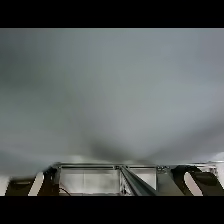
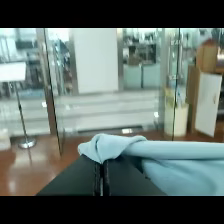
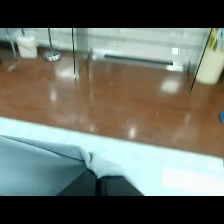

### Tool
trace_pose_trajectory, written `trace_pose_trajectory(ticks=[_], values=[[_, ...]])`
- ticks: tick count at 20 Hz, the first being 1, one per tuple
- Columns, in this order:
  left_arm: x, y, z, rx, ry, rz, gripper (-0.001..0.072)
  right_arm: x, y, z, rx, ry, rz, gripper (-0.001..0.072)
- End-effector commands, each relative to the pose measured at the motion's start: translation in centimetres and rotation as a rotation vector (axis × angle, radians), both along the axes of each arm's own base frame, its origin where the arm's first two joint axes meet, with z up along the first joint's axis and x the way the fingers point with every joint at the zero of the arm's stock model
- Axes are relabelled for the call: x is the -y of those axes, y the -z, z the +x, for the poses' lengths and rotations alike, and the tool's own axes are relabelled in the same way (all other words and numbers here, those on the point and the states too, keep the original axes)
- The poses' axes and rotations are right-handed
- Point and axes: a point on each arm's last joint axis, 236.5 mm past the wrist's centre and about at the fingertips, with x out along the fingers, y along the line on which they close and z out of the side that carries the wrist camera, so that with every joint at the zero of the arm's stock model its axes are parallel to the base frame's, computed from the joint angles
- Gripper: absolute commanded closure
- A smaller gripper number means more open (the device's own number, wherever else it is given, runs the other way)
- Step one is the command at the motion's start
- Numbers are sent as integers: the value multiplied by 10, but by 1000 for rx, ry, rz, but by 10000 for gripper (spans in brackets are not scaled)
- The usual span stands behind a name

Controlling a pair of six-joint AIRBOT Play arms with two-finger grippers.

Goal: Fold the shirts.

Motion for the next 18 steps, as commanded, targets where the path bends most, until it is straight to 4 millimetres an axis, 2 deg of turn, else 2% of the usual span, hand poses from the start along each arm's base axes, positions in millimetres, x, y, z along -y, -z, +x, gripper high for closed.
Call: trace_pose_trajectory(ticks=[1,4,7,10,12,15,18], values=[[-7,45,30,-165,16,10,690,-8,57,16,-186,-37,43,694],[-7,105,99,-356,13,-19,689,-10,114,55,-326,-54,81,694],[-7,172,179,-516,4,-56,689,-4,171,105,-424,-32,118,694],[-3,232,260,-647,2,-119,689,7,228,166,-539,-3,132,695],[9,273,307,-730,37,-177,689,13,263,212,-596,19,156,694],[35,337,359,-890,109,-296,689,21,323,265,-722,45,178,695],[54,397,390,-1026,151,-391,689,26,371,305,-826,60,199,694]])
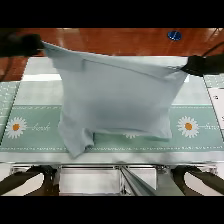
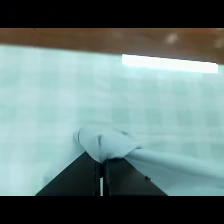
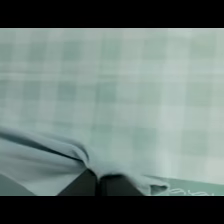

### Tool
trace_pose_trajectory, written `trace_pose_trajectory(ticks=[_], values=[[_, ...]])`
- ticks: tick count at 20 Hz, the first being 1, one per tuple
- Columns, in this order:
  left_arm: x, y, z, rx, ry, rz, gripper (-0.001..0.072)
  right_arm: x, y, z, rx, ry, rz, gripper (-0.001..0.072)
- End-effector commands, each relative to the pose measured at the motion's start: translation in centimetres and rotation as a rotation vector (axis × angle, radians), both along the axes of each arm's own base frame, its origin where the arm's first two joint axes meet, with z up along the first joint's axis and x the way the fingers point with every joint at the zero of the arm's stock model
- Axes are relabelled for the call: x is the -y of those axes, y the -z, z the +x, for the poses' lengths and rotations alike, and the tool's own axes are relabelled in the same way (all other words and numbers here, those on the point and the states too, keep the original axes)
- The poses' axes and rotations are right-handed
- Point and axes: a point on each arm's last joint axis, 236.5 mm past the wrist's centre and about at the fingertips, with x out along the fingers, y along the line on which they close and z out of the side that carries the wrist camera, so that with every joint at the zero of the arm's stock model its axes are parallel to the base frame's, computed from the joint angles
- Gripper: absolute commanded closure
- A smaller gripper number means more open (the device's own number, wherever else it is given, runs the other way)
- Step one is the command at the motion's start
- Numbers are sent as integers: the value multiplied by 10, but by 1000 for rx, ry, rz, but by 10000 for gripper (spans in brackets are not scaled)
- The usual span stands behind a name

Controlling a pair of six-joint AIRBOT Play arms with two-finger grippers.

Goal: Fold the shirts.

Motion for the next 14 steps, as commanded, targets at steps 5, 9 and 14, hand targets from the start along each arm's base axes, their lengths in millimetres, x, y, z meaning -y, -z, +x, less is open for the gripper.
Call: trace_pose_trajectory(ticks=[5,9,14], values=[[32,155,26,-390,43,-141,689,18,108,87,-199,139,180,694],[37,189,5,-533,105,-129,388,17,123,101,-215,193,307,296],[-28,179,-47,-737,133,-90,198,65,106,37,-365,105,223,298]])
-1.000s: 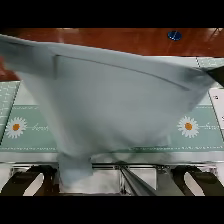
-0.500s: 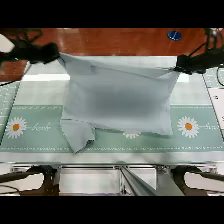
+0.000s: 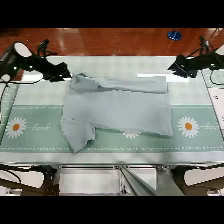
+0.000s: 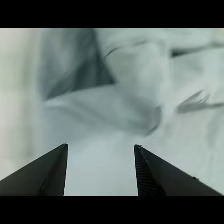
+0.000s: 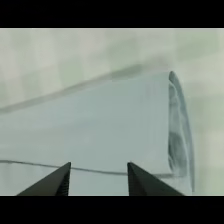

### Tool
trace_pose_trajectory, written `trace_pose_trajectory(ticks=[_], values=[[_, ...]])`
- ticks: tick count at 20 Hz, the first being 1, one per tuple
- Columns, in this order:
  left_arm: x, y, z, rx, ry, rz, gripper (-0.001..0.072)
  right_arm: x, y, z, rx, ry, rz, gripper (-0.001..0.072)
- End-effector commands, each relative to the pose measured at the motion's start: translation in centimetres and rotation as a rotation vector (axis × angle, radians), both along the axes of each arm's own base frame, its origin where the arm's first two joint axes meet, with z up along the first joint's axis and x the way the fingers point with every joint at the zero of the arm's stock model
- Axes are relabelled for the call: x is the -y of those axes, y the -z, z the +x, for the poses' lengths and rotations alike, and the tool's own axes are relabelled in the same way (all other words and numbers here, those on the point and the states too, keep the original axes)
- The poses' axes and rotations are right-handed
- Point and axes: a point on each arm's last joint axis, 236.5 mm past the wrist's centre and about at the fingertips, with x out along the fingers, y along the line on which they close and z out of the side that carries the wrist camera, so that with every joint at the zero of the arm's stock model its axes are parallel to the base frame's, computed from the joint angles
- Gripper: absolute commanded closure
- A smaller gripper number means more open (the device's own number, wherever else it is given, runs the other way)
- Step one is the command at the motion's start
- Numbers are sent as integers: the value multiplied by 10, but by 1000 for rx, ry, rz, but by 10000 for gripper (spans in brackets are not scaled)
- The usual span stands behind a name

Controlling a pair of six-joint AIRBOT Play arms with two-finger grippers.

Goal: Fold the shirts.

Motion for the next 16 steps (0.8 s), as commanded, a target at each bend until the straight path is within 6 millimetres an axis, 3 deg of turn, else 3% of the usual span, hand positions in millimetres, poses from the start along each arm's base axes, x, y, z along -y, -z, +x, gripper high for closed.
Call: trace_pose_trajectory(ticks=[1,3,5,6,8,9,12,16], values=[[-50,3,-62,-223,12,-3,199,48,-4,-65,-155,-76,-96,298],[-77,13,-104,-290,-74,-29,199,91,2,-114,-228,-3,-207,298],[-91,34,-148,-291,-200,-69,199,94,20,-149,-183,132,-158,298],[-87,43,-167,-282,-258,-126,199,80,28,-161,-129,202,-73,298],[-62,57,-196,-263,-340,-298,199,32,14,-165,78,201,125,298],[-51,65,-208,-272,-383,-371,199,23,13,-170,122,234,164,298],[-30,88,-223,-291,-440,-461,199,9,28,-192,79,222,177,298],[-17,95,-216,-265,-419,-455,200,5,30,-198,57,200,178,298]])
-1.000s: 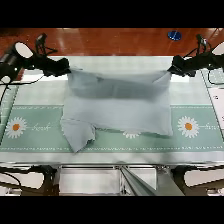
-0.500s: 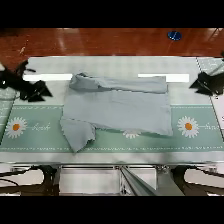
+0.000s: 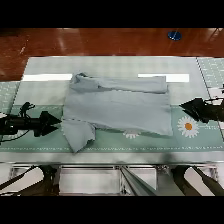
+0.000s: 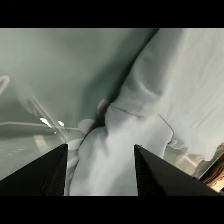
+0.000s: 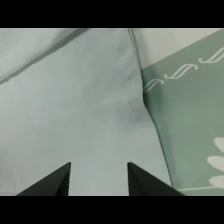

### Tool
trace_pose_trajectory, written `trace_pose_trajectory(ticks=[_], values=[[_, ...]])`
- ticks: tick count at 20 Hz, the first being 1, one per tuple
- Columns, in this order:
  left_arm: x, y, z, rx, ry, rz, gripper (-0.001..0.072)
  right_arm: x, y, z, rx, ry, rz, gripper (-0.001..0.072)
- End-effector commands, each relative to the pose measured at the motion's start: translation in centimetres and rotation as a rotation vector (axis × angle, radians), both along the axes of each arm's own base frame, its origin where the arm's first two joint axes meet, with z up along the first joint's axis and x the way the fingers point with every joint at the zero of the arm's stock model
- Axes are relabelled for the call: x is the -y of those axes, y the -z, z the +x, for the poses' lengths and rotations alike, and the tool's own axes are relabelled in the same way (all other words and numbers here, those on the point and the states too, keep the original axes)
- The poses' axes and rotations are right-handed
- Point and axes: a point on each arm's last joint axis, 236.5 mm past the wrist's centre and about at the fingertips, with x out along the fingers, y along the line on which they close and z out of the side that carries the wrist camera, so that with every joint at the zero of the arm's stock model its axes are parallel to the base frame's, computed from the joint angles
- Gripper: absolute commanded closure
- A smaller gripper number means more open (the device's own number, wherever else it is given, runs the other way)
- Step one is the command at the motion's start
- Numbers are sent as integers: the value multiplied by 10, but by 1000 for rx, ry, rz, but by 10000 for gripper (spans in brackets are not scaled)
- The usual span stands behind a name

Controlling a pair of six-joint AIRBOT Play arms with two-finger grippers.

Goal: Fold the shirts.

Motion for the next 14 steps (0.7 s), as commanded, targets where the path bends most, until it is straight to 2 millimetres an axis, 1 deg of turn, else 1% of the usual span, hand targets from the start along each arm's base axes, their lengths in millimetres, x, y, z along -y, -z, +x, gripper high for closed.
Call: trace_pose_trajectory(ticks=[1,3,4,5,6,7,8,9,10,11,12,14], values=[[15,8,6,39,-25,-9,200,-7,2,-6,12,-1,18,298],[23,11,17,60,-26,2,213,-5,2,-5,10,5,15,298],[27,12,24,72,-24,10,308,1,5,-4,9,19,-9,298],[32,13,28,77,-3,15,437,13,14,-5,-20,52,-52,298],[37,11,33,83,25,14,529,25,25,-13,-79,88,-79,298],[43,6,38,93,55,7,601,35,39,-26,-154,106,-91,298],[48,-2,42,115,88,5,691,38,52,-44,-237,88,-94,298],[52,-9,46,140,120,1,689,38,63,-65,-329,56,-88,298],[55,-16,49,159,147,-7,689,34,69,-81,-397,14,-76,298],[56,-21,52,168,157,-12,690,27,73,-93,-449,-25,-51,298],[56,-24,55,176,162,-13,689,22,74,-97,-469,-42,-30,298],[55,-26,56,179,162,-13,690,17,76,-95,-477,-39,12,298]])
